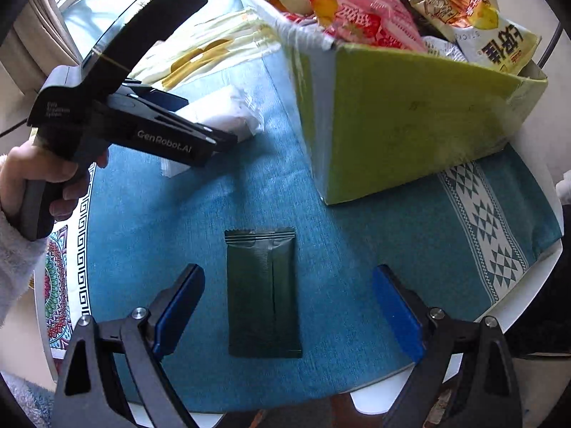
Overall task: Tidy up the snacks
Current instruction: 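Grasp the white packet with the left tool while the right tool grasps the dark green packet, then lower the white packet into the box with the left tool while the right tool releases the green packet there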
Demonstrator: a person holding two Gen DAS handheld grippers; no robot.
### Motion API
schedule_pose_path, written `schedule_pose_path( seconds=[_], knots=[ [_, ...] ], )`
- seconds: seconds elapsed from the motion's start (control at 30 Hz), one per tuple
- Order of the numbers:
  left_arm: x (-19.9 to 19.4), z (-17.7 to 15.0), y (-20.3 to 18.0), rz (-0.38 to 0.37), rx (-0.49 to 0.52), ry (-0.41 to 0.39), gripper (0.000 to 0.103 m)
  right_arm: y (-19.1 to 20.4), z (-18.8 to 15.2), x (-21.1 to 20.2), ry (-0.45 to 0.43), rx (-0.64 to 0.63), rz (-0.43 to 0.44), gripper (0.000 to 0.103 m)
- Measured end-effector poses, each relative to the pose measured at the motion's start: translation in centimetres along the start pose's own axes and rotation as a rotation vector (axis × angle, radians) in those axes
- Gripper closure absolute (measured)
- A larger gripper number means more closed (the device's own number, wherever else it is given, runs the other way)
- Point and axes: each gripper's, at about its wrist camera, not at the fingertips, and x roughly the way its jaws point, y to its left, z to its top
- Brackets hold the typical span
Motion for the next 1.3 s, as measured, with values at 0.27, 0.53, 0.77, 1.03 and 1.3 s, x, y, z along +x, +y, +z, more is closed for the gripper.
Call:
schedule_pose_path(
  seconds=[0.27, 0.53, 0.77, 1.03, 1.3],
  knots=[
    [-0.4, -1.0, 0.4, 0.003, -0.004, -0.003, 0.034, 0.7, -0.6, 0.9, 0.015, -0.039, -0.019, 0.011],
    [-1.5, -5.2, 1.8, 0.041, -0.103, 0.026, 0.034, 1.7, -1.8, 2.0, 0.048, -0.059, -0.047, 0.018],
    [-3.1, -10.6, 1.7, 0.056, -0.281, 0.049, 0.034, 2.8, -2.4, 3.0, 0.065, -0.113, -0.067, 0.035],
    [-3.8, -13.0, 0.6, 0.082, -0.338, 0.068, 0.034, 4.4, -1.9, 3.0, 0.042, -0.143, -0.056, 0.058],
    [-4.7, -13.5, 0.1, 0.061, -0.340, 0.032, 0.038, 4.5, -1.0, 3.2, 0.030, -0.150, -0.038, 0.062]
  ],
)
